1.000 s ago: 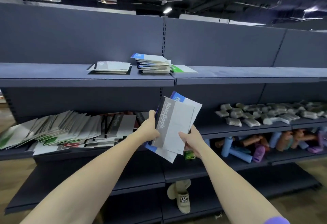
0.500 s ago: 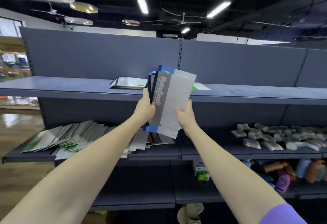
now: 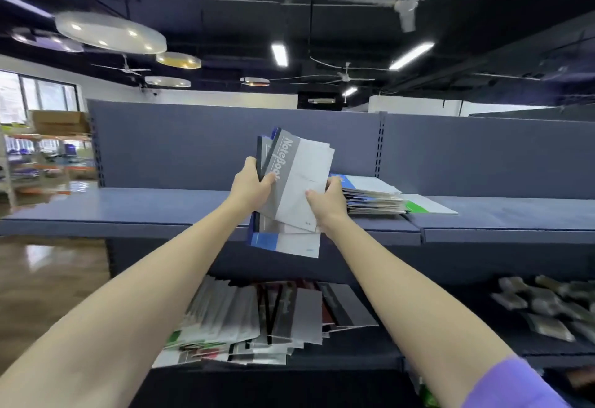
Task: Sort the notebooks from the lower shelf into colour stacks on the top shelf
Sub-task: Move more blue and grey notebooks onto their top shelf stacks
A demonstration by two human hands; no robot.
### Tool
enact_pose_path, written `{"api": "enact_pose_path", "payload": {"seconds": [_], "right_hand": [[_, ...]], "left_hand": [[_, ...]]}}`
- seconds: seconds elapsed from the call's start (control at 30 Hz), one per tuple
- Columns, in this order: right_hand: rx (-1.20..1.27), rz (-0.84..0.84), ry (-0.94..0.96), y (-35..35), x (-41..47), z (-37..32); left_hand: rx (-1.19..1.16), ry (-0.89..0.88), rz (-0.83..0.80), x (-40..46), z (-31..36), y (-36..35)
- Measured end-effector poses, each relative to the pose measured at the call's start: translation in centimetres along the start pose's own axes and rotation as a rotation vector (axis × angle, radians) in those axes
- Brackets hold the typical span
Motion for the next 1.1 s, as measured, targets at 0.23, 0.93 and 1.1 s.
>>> {"api": "enact_pose_path", "payload": {"seconds": [0.23, 0.93, 1.1], "right_hand": [[0.034, -0.045, -0.103, -6.2, 5.1, -0.6], [-1.082, -0.176, -0.042, -9.3, 12.5, 1.5], [-1.337, -0.169, 0.011, -11.3, 13.1, 0.9]], "left_hand": [[-0.208, 0.159, -0.099, 6.7, -5.7, 3.1], [-0.287, 0.254, -0.115, 17.9, -16.3, 4.3], [-0.336, 0.232, -0.110, 18.5, -16.5, 4.8]]}}
Point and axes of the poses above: each hand's wrist, its own x-axis towards the middle knuckle, its own y-axis out of the back of the hand, z = x × y, the point moved 4 cm from there along x, towards the middle knuckle, and after that the axes turned 6 degrees about y, right-handed, at the moved point
